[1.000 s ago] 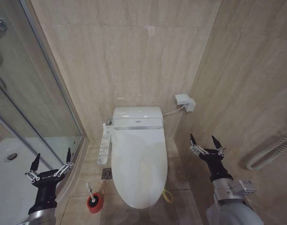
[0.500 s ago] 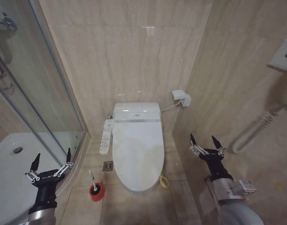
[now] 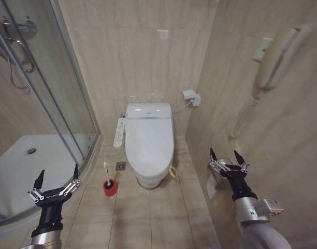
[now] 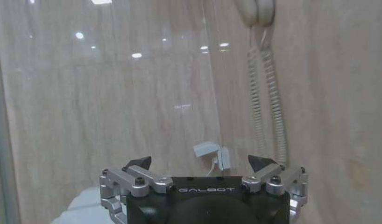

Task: Open the toilet lid, clean the toilet bowl with a toilet brush, close the toilet lid, and flush.

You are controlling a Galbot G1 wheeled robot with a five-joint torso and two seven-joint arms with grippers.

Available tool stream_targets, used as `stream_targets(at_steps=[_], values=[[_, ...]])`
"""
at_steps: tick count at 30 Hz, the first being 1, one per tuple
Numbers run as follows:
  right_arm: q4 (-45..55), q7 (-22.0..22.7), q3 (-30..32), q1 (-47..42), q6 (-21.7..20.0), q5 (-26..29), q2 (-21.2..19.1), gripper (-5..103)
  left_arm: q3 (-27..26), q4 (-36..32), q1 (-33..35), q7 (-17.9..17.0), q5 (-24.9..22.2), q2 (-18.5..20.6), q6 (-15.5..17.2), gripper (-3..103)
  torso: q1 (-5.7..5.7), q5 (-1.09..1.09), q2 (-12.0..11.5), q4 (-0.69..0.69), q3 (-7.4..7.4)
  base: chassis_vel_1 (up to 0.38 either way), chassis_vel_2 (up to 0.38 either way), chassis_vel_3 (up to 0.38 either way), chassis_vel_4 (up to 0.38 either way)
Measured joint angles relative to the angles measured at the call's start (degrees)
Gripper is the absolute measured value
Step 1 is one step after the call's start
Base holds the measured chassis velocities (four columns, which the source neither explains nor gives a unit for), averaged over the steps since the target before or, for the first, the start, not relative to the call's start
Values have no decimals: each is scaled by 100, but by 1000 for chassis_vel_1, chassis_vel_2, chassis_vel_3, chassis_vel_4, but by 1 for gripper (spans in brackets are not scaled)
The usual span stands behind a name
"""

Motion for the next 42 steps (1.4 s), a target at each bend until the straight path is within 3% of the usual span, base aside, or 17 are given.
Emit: stream_targets(at_steps=[5, 12, 42], values=[[0, 1, 0, 0, 0, 0, 0, 100, 0, 0, -3, 0, 0, 0, 0, 100, 2, 2, -1, -4, 1, 58, -64, -139, 119], [0, 0, 0, 5, 0, 0, 0, 100, 0, 0, -5, 0, 0, 0, 0, 100, 14, -1, -6, 1, 6, -69, 30, 69, -52], [0, 1, 0, 2, 0, 0, 0, 100, 0, 0, -3, 0, 0, 0, 0, 100, 7, 0, -4, 0, 3, -12, -10, 16, 15]])
